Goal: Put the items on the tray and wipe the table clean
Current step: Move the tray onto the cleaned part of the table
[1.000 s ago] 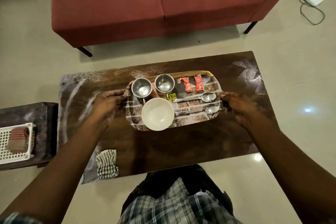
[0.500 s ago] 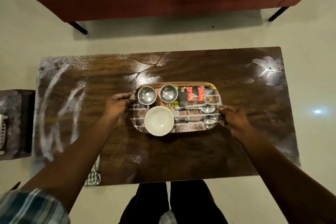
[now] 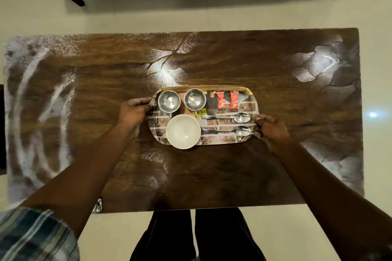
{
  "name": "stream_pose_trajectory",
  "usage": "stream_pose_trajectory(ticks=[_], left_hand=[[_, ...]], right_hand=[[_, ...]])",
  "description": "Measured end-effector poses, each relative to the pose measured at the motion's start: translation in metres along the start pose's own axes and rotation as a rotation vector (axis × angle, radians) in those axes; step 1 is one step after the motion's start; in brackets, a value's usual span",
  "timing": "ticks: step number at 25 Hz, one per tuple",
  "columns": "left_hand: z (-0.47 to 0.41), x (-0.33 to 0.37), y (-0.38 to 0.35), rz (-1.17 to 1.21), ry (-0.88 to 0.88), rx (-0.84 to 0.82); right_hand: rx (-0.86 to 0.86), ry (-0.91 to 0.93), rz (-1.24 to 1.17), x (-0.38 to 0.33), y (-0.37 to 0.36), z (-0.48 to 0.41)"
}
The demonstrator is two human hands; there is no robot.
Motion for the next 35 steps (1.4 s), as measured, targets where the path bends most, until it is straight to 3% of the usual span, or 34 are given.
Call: stream_pose_trajectory(ticks=[10, 18, 27, 35], left_hand=[[-0.004, -0.007, -0.003, -0.073, -0.044, 0.036], [0.043, 0.006, 0.018, -0.027, -0.061, 0.143], [0.226, 0.015, 0.026, -0.01, -0.223, -0.081], [0.339, -0.005, 0.118, 0.118, -0.378, 0.043]], right_hand=[[0.01, 0.022, -0.037, 0.001, 0.0, 0.004], [0.233, 0.203, 0.363, 0.007, 0.01, 0.062], [0.108, 0.49, 0.342, 0.035, -0.082, 0.228], [-0.159, 0.661, 0.46, 0.064, -0.186, 0.312]])
Point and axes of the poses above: each hand's wrist, its own z-axis away from the middle knuckle, its own y-axis out of the back of the hand, x = y × z, the point moved 1 cm from there along -z, towards the middle knuckle, and after that the axes turned 13 degrees about -x, right-handed, at the moved point
